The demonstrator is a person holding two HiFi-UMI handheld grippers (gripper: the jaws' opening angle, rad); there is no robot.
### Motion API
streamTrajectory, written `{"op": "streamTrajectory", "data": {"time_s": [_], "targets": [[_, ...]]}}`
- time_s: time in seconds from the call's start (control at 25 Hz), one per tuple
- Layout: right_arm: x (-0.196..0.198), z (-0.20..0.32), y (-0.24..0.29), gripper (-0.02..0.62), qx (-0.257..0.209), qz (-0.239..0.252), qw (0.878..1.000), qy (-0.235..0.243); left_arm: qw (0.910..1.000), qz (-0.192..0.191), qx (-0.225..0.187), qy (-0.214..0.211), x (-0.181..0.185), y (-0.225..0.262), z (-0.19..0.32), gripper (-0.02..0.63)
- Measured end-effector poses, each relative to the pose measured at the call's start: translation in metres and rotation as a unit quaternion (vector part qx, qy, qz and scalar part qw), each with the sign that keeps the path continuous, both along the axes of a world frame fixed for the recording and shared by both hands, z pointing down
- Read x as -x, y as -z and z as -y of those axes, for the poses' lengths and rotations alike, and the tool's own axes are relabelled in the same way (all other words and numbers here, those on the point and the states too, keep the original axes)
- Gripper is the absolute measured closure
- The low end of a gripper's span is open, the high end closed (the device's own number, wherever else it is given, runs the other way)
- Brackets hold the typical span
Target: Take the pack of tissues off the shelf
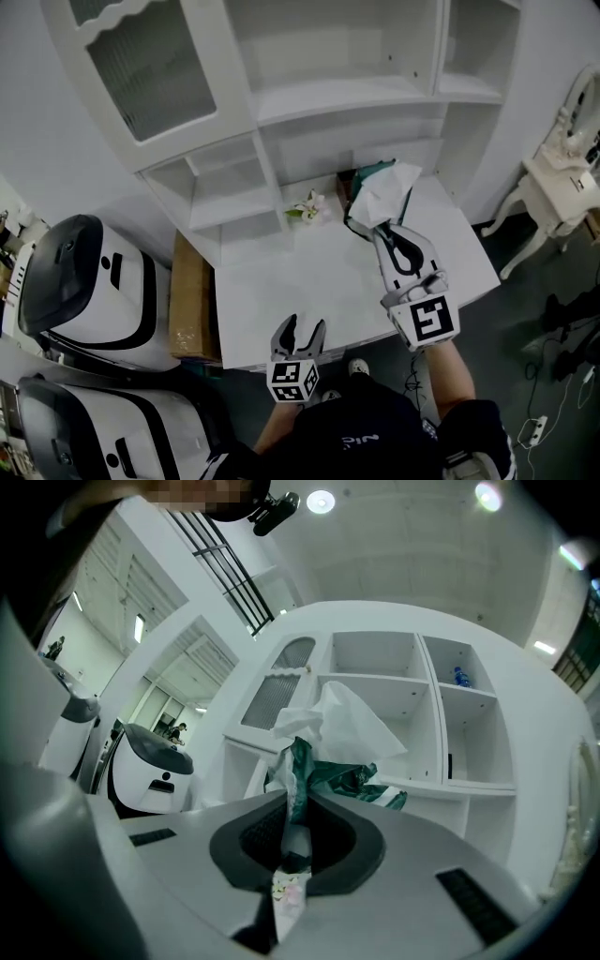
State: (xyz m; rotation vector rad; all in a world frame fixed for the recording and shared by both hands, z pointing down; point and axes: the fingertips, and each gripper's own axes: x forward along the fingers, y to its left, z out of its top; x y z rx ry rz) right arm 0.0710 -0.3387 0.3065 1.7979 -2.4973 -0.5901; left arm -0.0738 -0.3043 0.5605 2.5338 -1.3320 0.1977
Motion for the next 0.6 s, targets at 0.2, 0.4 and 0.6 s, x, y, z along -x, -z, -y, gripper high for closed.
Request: {"op": "streamTrajectory", "data": {"time_s": [0.2,0.4,0.6], "targets": [[-0.009,-0.011,-0.035,0.577,0.029,0.014,0.999,-0.013,1.0000,-0.001,0.002,-0.008,-0.005,-0.004,-0.007,0.331],[-0.013,-0.023,-0.070,0.577,0.054,0.006,0.998,-0.019,0.9999,-0.003,-0.002,-0.010,-0.008,-0.002,-0.010,0.331],[-0.021,-0.033,-0.106,0.577,0.085,0.005,0.996,-0.012,0.9999,-0.001,-0.008,-0.013,-0.013,-0.003,-0.012,0.331]]}}
